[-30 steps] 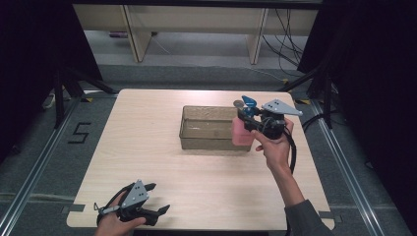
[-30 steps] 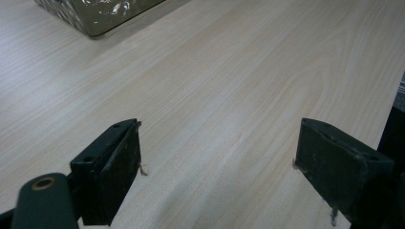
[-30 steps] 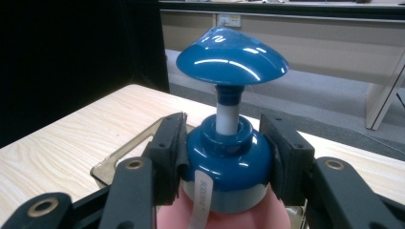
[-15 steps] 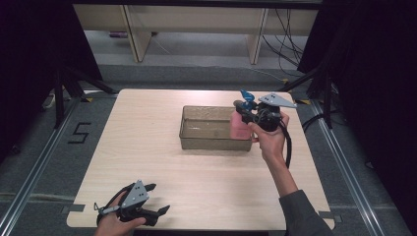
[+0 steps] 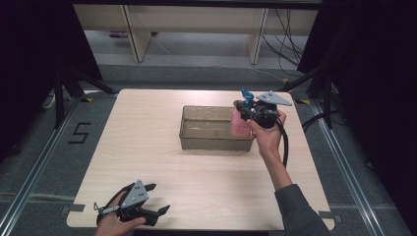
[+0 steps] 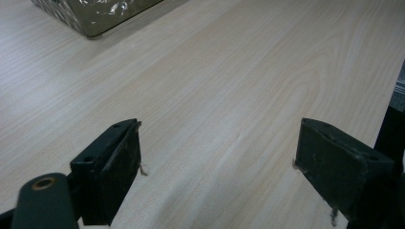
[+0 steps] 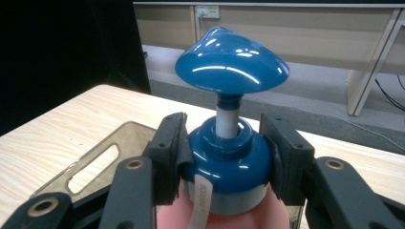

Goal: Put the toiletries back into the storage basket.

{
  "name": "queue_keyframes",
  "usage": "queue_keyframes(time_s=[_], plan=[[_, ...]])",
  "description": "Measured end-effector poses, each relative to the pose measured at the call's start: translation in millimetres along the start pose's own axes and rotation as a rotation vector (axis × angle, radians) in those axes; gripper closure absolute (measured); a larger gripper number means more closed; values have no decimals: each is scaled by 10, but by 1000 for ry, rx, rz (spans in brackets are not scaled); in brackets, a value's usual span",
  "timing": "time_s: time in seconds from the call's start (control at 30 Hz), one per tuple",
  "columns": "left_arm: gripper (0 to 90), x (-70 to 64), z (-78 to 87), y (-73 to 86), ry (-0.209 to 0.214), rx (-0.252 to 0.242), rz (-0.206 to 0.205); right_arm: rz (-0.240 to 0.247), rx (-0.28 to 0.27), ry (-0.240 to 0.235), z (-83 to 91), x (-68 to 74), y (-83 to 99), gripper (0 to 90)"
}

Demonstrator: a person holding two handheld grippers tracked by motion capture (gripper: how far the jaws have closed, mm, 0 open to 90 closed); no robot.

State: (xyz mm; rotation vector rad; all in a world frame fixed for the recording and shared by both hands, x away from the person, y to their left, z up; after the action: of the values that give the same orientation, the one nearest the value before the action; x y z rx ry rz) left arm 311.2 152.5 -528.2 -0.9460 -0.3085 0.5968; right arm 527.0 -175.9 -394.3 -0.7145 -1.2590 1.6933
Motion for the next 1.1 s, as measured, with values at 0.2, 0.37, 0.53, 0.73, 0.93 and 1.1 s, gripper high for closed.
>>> queue_keyframes(time_s=[0.2, 0.37, 0.53, 0.73, 0.93, 1.1], plan=[[152, 8, 10, 1, -8, 8, -9, -5, 5, 4, -57, -26, 44, 536], [152, 7, 5, 2, -6, -2, -7, -36, 14, 10, -89, -29, 97, 536], [152, 3, 9, 1, -7, 4, -4, -10, 21, 20, -122, -56, 158, 536], [152, 5, 6, 3, -5, -3, -6, -13, 21, 31, -144, -70, 220, 537], [152, 5, 9, 5, -2, 7, -9, -25, 27, 27, -161, -97, 280, 537], [152, 5, 7, 4, -2, 7, -9, -19, 22, 33, -165, -105, 308, 537]])
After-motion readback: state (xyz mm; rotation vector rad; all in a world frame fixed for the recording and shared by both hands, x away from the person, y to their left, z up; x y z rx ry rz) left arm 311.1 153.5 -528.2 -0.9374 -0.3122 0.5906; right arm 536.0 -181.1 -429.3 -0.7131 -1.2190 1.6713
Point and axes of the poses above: each handheld gripper's, and its own axes: z roughly backward along the jaws, y roughly out of its underside, x roughly to its left, the point moved 5 cm from there along -z, roughly forward along the jaws, and after that the axes turned 1 degree about y, right-handed, at the moved point
